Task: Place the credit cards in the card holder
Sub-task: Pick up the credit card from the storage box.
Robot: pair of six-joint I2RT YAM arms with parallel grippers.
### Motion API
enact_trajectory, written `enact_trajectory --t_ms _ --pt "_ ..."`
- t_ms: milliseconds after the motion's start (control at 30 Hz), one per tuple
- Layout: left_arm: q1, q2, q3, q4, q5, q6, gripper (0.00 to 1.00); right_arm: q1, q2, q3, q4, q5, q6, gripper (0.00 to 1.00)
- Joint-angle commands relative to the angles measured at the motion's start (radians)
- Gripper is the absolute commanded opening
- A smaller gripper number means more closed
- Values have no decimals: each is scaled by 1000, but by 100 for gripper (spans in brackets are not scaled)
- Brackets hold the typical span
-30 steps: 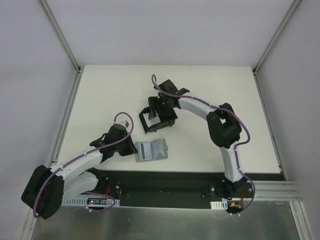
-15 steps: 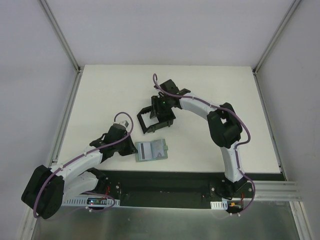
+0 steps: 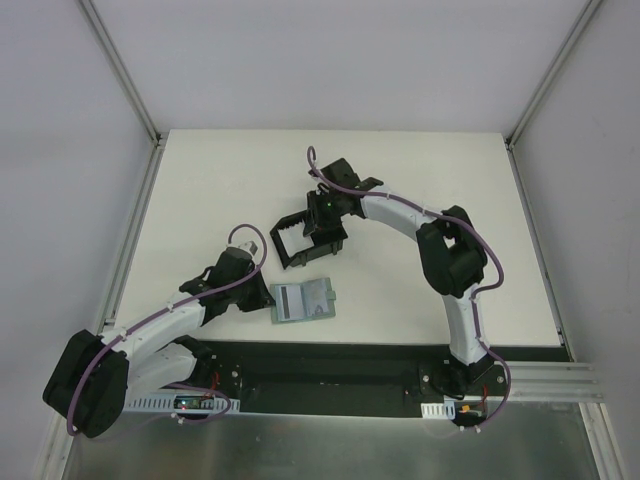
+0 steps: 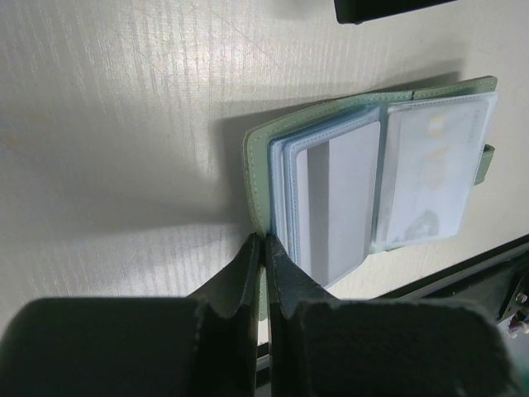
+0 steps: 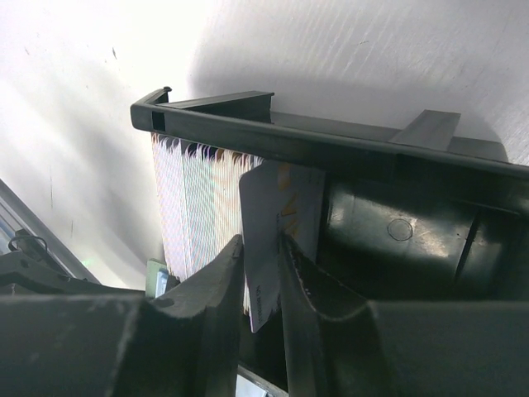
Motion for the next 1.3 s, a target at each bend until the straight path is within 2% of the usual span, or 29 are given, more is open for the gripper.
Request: enact_trajectory --t_ms 0,367,567,633,800,933,1267 --pt "9 12 24 -1 16 23 0 1 -76 -3 2 -33 2 23" --pt "9 13 24 -1 17 23 0 -4 -91 -4 5 -33 5 20" --pt "9 18 27 0 22 23 0 -7 -102 -3 2 -21 2 12" --pt "9 15 27 -1 22 24 0 -9 -102 -1 -9 -6 -4 6" --pt "9 15 22 -3 23 21 0 -5 -94 14 -67 80 -41 0" --pt "9 12 21 -1 25 23 0 5 -100 22 -101 160 -81 0" --pt "9 -4 7 -1 34 21 0 44 -302 -88 -14 310 -109 0"
